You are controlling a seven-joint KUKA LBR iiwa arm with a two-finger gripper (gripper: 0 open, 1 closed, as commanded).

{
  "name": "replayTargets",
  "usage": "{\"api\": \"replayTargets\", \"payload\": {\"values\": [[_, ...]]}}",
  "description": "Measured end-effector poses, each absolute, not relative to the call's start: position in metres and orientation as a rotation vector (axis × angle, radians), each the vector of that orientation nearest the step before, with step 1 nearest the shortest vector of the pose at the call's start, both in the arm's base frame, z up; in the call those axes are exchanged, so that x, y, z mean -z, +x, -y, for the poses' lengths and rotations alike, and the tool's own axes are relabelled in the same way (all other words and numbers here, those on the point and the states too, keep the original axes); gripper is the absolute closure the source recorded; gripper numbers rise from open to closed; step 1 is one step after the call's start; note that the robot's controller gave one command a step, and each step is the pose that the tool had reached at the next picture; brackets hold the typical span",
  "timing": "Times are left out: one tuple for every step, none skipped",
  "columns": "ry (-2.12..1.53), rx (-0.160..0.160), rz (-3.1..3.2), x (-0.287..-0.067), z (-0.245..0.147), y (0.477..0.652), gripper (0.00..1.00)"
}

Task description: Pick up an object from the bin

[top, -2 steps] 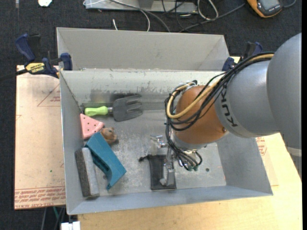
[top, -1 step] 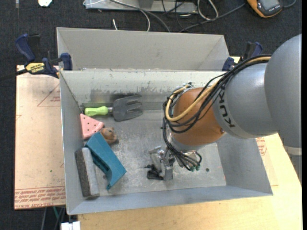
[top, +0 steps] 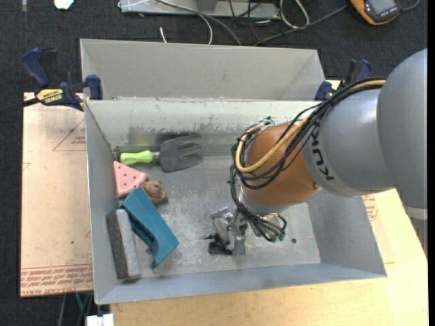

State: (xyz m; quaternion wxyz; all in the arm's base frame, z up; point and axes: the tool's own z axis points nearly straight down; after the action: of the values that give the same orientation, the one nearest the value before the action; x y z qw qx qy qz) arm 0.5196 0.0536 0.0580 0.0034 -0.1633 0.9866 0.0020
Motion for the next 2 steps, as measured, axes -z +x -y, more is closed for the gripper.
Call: {"api": "replayTargets", "payload": {"values": [[-0.512,-0.008,-3.097,-0.079,-0.054,0.518,1.0],[-0.508,-0.009,-3.101,-0.123,-0.054,0.517,1.0]]}}
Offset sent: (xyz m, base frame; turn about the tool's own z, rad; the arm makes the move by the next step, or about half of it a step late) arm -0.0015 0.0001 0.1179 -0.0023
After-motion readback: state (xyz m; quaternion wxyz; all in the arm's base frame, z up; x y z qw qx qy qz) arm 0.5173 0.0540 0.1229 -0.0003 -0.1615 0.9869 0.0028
